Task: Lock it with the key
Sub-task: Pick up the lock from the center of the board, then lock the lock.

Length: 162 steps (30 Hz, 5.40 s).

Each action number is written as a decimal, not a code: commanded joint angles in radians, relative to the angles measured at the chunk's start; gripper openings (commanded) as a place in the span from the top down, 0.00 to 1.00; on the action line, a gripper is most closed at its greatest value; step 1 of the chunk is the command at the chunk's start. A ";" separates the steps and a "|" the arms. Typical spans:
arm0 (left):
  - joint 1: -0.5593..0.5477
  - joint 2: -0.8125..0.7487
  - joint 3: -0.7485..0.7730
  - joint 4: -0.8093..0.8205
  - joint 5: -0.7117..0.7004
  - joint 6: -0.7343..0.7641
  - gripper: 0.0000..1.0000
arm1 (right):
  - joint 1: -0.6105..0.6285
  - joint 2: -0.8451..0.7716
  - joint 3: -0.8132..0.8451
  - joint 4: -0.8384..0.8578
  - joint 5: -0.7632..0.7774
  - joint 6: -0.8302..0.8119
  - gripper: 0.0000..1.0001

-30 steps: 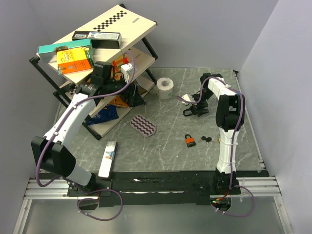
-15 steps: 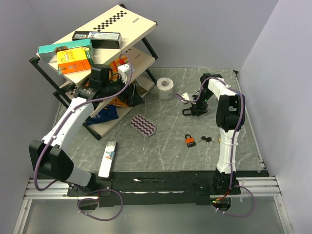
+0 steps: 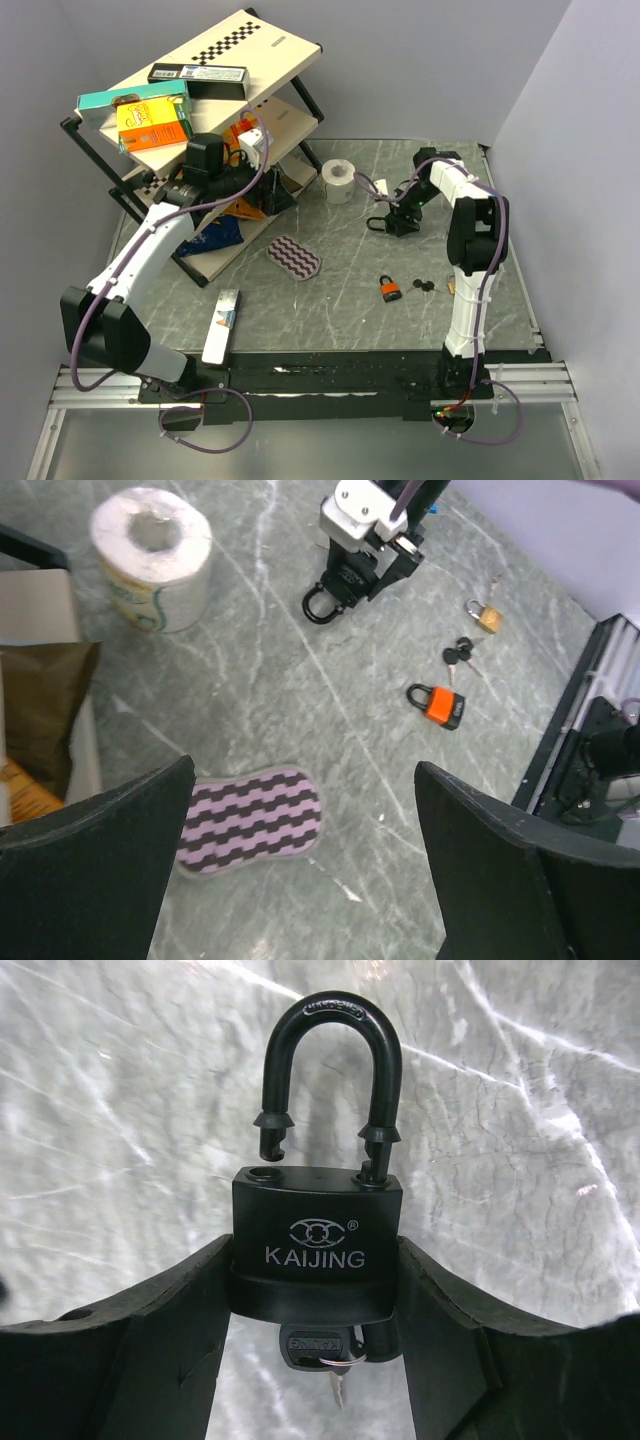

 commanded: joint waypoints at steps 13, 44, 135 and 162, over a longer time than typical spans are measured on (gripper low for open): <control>-0.116 0.188 0.105 0.160 0.126 -0.160 0.04 | -0.004 -0.374 -0.179 0.203 -0.182 0.191 1.00; -0.213 0.381 0.227 0.134 0.382 -0.320 0.19 | 0.205 -0.825 -0.414 0.312 -0.230 0.163 1.00; -0.325 0.247 0.503 -0.417 0.351 0.430 0.99 | 0.153 -1.070 -0.988 1.310 -0.676 0.921 0.41; -0.323 0.203 0.448 -0.312 0.382 0.352 0.99 | 0.197 -1.073 -1.025 1.374 -0.690 0.943 0.78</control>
